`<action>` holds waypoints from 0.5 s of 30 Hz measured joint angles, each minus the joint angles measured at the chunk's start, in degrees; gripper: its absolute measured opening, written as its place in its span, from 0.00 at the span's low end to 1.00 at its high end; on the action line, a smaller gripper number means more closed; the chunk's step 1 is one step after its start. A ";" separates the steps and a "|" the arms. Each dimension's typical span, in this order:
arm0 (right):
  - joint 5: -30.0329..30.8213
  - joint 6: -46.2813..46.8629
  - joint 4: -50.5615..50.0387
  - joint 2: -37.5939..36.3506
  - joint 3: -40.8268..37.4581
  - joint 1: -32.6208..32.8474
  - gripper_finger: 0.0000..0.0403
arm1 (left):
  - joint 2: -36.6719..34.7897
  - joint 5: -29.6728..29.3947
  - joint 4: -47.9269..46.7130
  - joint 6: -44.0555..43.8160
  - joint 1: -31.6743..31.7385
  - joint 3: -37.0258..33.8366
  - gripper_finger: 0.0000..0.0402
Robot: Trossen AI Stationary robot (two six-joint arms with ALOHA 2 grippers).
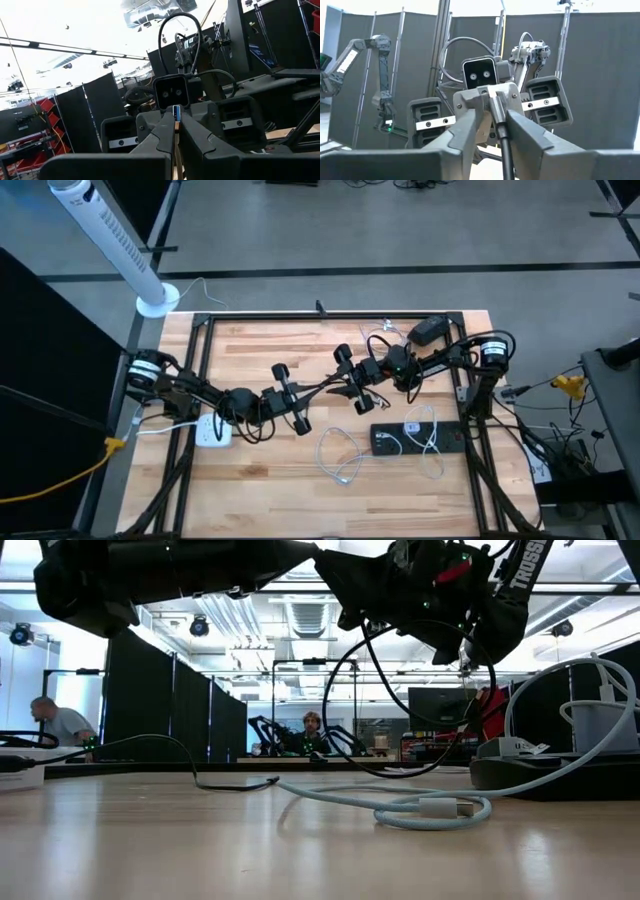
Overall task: Insert USB
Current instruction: Insert the black charger cable into the bottom black outlet extension
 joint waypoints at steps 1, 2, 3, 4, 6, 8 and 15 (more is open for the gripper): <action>0.06 0.36 0.00 0.00 0.00 0.00 0.20 | 0.00 0.00 0.00 0.01 -0.06 0.00 0.00; 0.04 0.54 0.00 0.00 0.00 0.00 0.18 | 0.00 -0.01 -0.01 0.03 -0.06 0.00 0.00; 0.04 0.66 0.01 0.00 0.00 0.00 0.16 | 0.00 -0.01 0.00 0.13 -0.09 0.00 0.00; 0.06 0.81 0.00 0.00 0.00 -0.01 0.13 | 0.00 -0.01 0.00 0.43 -0.22 0.00 0.00; -0.24 1.23 0.02 0.00 -0.04 -0.02 0.07 | 0.00 -0.01 0.02 1.24 -0.57 0.00 0.00; -0.51 1.73 0.02 0.00 -0.18 -0.07 0.04 | 0.00 -0.05 0.00 2.00 -0.82 -0.02 0.00; -1.57 3.41 -6.86 -2.57 -0.44 -1.41 0.04 | 0.00 -1.29 -2.06 2.05 -0.86 -0.60 0.01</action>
